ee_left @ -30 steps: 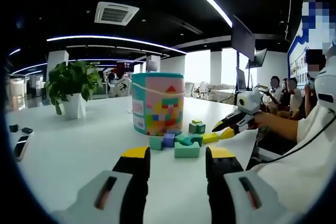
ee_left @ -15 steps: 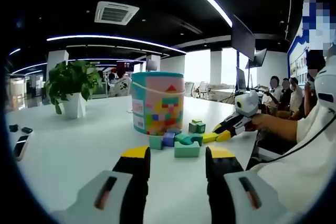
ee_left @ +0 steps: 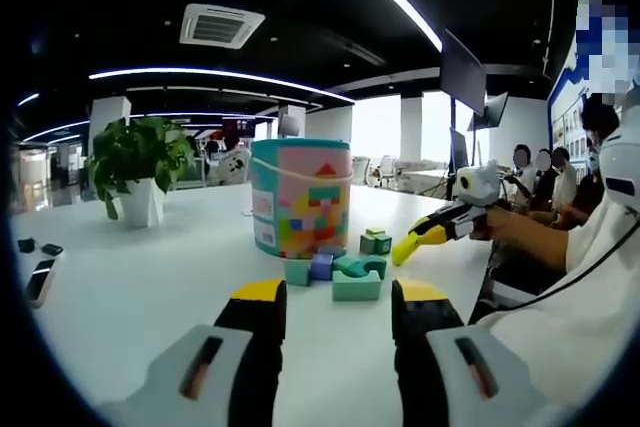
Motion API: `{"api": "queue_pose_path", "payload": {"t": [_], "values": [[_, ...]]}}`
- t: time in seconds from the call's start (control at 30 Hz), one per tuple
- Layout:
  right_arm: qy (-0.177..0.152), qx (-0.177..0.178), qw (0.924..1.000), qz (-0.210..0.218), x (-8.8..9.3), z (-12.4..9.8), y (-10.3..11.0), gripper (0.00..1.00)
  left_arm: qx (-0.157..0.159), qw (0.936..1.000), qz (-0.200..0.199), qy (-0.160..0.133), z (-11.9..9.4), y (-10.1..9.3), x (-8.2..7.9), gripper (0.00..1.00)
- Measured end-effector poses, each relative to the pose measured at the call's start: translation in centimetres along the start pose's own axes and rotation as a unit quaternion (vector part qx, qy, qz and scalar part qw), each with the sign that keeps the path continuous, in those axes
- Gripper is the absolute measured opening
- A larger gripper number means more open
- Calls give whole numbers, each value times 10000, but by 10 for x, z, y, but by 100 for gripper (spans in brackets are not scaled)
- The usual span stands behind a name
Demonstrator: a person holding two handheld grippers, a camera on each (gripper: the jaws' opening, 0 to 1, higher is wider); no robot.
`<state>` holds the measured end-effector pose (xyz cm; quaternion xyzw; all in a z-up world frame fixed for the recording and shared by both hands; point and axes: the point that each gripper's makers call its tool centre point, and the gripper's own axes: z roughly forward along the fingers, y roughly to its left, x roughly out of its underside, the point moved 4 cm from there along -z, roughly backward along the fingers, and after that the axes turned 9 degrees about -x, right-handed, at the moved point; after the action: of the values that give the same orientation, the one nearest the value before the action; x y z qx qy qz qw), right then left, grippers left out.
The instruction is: Arrange the toys in the designated storage area by placing each visible toy with the group until no toy remains scattered across the table.
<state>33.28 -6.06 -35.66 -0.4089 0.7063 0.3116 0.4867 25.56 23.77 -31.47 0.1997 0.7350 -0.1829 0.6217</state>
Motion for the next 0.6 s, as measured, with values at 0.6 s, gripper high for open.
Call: {"api": "queue_pose_path", "payload": {"t": [0.6], "values": [[-58,416,9990,-136,-7,-7,-2,12,-13,10000,-5,0,0,1,0,43]]}}
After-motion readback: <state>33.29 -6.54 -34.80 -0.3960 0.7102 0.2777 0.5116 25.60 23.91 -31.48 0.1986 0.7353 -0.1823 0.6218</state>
